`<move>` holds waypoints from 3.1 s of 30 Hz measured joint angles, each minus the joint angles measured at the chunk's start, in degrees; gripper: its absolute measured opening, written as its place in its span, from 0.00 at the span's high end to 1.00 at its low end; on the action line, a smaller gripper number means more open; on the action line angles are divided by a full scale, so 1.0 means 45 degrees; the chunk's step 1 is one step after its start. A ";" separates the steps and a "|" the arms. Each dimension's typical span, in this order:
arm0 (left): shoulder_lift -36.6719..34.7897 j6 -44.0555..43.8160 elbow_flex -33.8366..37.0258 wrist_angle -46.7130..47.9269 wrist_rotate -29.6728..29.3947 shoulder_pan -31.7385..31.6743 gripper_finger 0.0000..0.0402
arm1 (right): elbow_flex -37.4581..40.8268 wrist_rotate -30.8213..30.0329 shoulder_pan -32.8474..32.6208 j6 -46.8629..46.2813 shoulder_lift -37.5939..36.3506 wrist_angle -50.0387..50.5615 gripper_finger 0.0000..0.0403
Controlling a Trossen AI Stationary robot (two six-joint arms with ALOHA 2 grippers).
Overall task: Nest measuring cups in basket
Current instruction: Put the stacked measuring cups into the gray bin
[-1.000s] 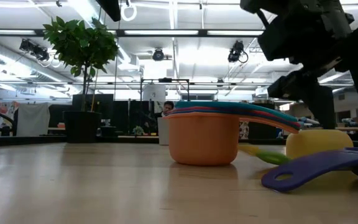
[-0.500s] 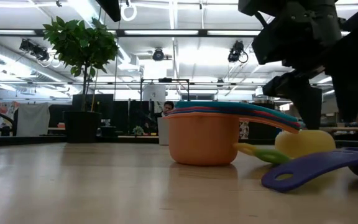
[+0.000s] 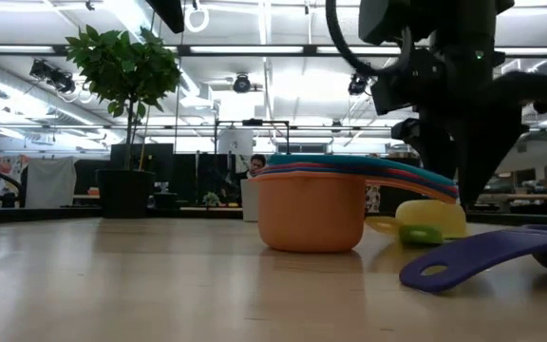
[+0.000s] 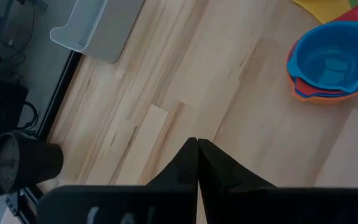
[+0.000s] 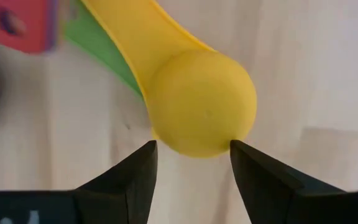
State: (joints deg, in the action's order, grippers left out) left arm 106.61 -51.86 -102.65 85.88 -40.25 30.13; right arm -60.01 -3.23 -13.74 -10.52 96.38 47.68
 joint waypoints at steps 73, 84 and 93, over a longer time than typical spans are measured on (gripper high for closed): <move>0.0000 0.0000 0.0000 -0.0018 0.0005 -0.0001 0.98 | 0.2055 -0.3061 -0.2898 0.1151 0.0034 -0.4919 0.63; 0.0000 -0.0005 0.0000 -0.0018 0.0064 -0.0040 0.98 | 0.3260 -0.3439 -0.2934 0.1399 0.0022 -0.6863 0.63; 0.0000 -0.0007 0.0000 -0.0021 0.0246 -0.0167 0.98 | 0.4246 -0.4608 -0.2968 0.1467 -0.0023 -0.8642 0.65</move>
State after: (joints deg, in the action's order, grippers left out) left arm 106.61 -51.89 -102.65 85.79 -39.14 29.38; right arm -40.90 -23.97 -27.09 -3.92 96.28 8.79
